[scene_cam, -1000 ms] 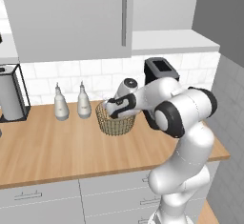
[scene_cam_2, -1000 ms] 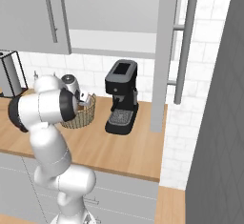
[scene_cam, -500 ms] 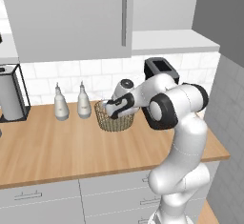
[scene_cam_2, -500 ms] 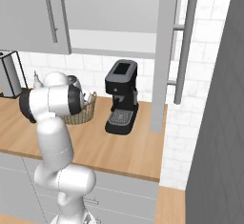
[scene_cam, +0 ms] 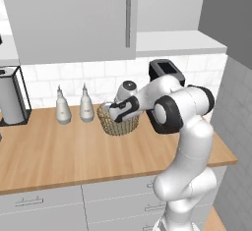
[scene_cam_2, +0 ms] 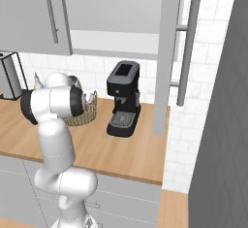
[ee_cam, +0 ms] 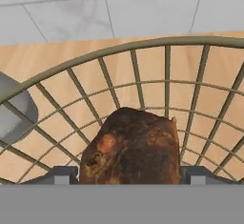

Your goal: Open the cabinet, pick up the bread from the cabinet and place it in the basket. Then move the basket to the dining counter.

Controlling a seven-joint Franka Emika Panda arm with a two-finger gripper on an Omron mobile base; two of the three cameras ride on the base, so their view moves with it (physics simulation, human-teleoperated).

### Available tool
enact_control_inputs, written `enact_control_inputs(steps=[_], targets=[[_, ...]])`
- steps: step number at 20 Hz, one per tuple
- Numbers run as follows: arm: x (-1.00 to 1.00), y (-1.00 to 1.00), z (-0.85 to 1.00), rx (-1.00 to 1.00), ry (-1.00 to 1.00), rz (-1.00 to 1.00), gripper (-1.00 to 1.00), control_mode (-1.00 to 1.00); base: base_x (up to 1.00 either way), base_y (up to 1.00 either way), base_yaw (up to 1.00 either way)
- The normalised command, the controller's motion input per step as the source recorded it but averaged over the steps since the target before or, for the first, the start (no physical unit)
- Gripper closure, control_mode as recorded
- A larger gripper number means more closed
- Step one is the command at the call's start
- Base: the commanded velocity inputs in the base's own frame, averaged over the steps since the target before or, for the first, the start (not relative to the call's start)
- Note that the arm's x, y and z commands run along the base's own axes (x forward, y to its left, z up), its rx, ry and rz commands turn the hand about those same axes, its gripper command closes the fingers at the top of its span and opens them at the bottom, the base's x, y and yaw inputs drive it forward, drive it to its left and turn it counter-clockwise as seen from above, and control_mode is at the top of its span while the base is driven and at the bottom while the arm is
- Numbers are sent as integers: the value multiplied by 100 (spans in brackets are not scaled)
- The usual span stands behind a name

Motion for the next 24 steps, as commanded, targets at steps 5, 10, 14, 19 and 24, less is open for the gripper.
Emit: enact_control_inputs(steps=[5,10,14,19,24], targets=[[-19,0,14,0,-1,0,-100,-100,0,0,0],[-26,0,22,0,-7,-1,-100,-100,0,0,0],[-61,-9,39,0,-2,-6,-100,-100,0,0,0],[-54,-13,33,0,-3,-7,-100,-100,0,0,0],[-53,0,77,1,1,-10,-100,-100,0,0,0]])
